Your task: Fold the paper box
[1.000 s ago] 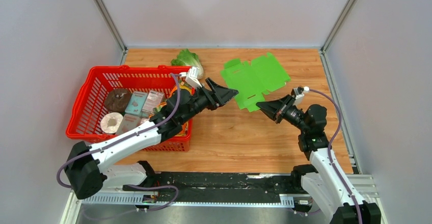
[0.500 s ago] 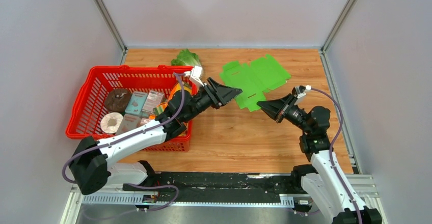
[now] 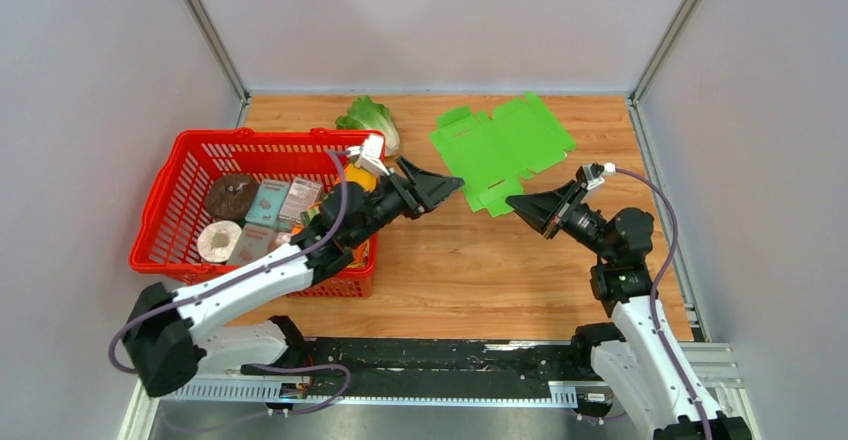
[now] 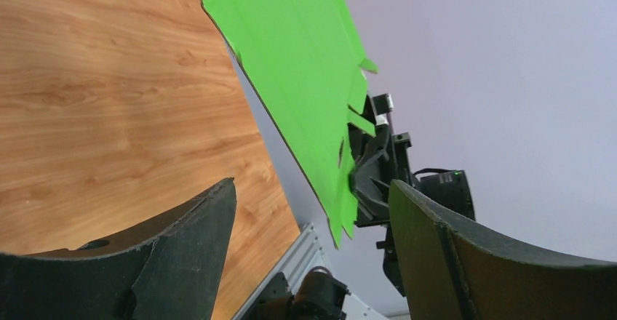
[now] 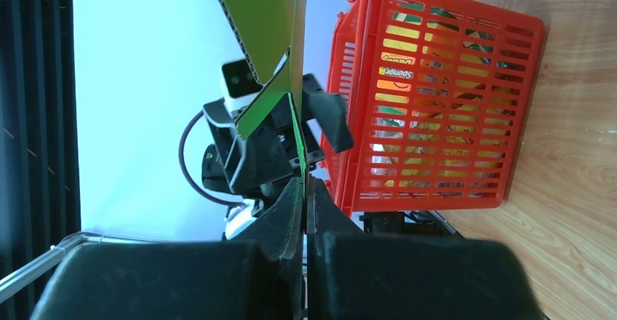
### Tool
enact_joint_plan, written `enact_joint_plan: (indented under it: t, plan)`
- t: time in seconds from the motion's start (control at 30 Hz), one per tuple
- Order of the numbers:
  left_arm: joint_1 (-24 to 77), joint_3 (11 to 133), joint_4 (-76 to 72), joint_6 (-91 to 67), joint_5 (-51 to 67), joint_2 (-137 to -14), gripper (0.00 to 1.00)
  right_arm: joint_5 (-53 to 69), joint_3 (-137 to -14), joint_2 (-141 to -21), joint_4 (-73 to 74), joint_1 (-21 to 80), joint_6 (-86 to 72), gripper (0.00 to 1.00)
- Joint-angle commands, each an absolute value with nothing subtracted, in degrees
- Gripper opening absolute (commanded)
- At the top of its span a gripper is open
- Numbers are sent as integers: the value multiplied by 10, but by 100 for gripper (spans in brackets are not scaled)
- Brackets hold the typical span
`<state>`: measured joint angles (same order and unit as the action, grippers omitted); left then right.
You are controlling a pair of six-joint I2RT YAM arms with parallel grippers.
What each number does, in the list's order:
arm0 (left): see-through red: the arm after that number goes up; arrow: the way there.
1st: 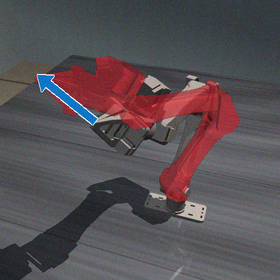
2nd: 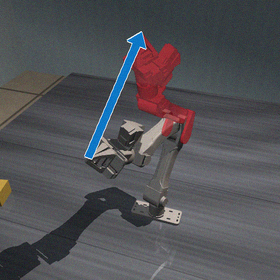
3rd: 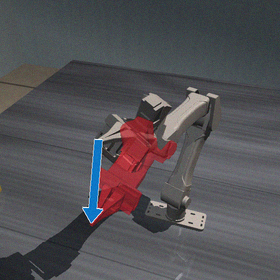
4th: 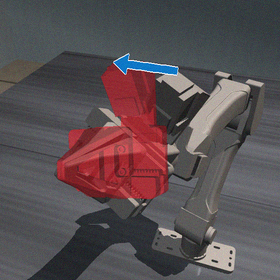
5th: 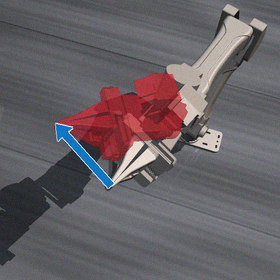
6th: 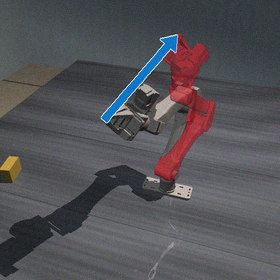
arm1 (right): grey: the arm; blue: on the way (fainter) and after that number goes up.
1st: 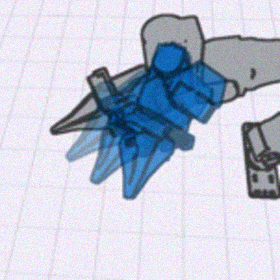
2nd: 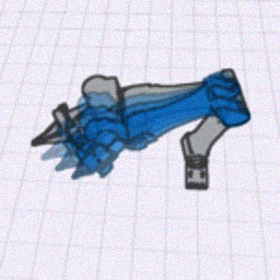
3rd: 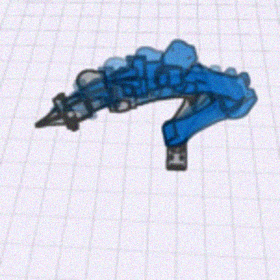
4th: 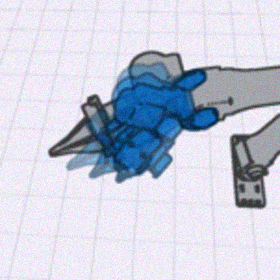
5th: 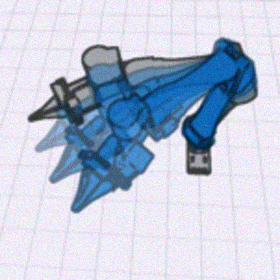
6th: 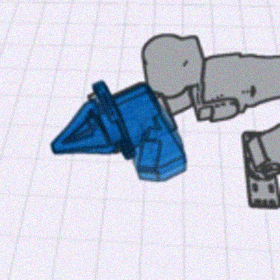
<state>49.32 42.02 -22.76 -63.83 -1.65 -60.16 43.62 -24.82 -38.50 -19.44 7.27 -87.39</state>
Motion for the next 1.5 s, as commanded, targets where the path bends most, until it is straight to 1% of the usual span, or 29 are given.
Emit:
enact_joint_plan:
  t: [0.0,0.17,0.2,0.23,0.27,0.37,0.4,0.43,0.47,0.5,0.53,0.57,0.6,0.63,0.67,0.7,0.73,0.77,0.8,0.83,0.87,0.9,1.03,1.1,1.13,1.17,1.27,1.33,1.47]
  plan:
    - [491,470,-335,-665,65,-698,83,454,-269,-390,-256,75,-896,0]
    - [492,497,-436,-689,98,-758,65,453,-268,-375,-238,76,-891,0]
    - [491,495,-443,-684,97,-760,57,453,-270,-369,-209,76,-872,0]
    - [491,490,-446,-679,95,-759,53,454,-277,-366,-193,76,-857,0]
    - [491,478,-445,-672,90,-748,45,454,-279,-364,-177,76,-845,0]
    - [488,457,-418,-651,72,-725,38,459,-289,-366,-146,76,-811,4]
    - [487,454,-411,-644,72,-722,36,461,-291,-373,-142,76,-807,8]
    - [485,452,-409,-642,72,-720,33,471,-293,-377,-143,76,-800,9]
    - [483,447,-409,-640,73,-717,27,475,-294,-382,-143,76,-795,12]
    - [483,446,-406,-633,77,-715,23,479,-294,-385,-142,76,-790,15]
    - [482,446,-402,-627,82,-715,20,485,-294,-392,-139,75,-778,20]
    - [479,446,-393,-618,86,-707,13,490,-303,-393,-132,76,-767,26]
    - [478,447,-359,-597,90,-701,9,492,-313,-395,-89,76,-751,41]
    - [477,451,-335,-585,88,-694,6,489,-325,-393,-50,76,-723,51]
    - [476,454,-309,-571,86,-678,1,479,-363,-392,-2,76,-649,72]
    - [474,460,-244,-536,89,-672,0,463,-385,-391,142,76,-593,79]
    - [472,481,-204,-515,91,-665,0,414,-407,-391,211,76,-542,85]
    - [471,492,-164,-494,93,-653,0,382,-434,-399,276,76,-442,87]
    - [470,503,-84,-444,91,-649,0,344,-477,-403,386,76,-405,92]
    - [469,529,-42,-417,91,-644,0,270,-498,-407,428,76,-375,94]
    - [468,544,-2,-391,86,-639,0,239,-514,-415,458,76,-348,96]
    - [468,560,96,-337,77,-637,0,202,-545,-418,500,77,-312,100]
    - [465,624,249,-204,93,-639,0,196,-614,-453,509,107,-249,100]
    - [465,633,304,-165,101,-643,0,193,-654,-488,491,169,-210,100]
    - [465,631,310,-155,112,-644,0,192,-683,-500,480,196,-194,100]
    - [465,628,312,-146,157,-642,0,185,-698,-515,469,249,-174,100]
    - [465,620,319,-116,232,-638,0,129,-773,-589,480,325,-93,100]
    - [465,615,329,-109,248,-633,0,135,-803,-635,498,339,-45,98]
    - [465,610,330,-113,284,-615,0,167,-813,-653,474,342,28,96]
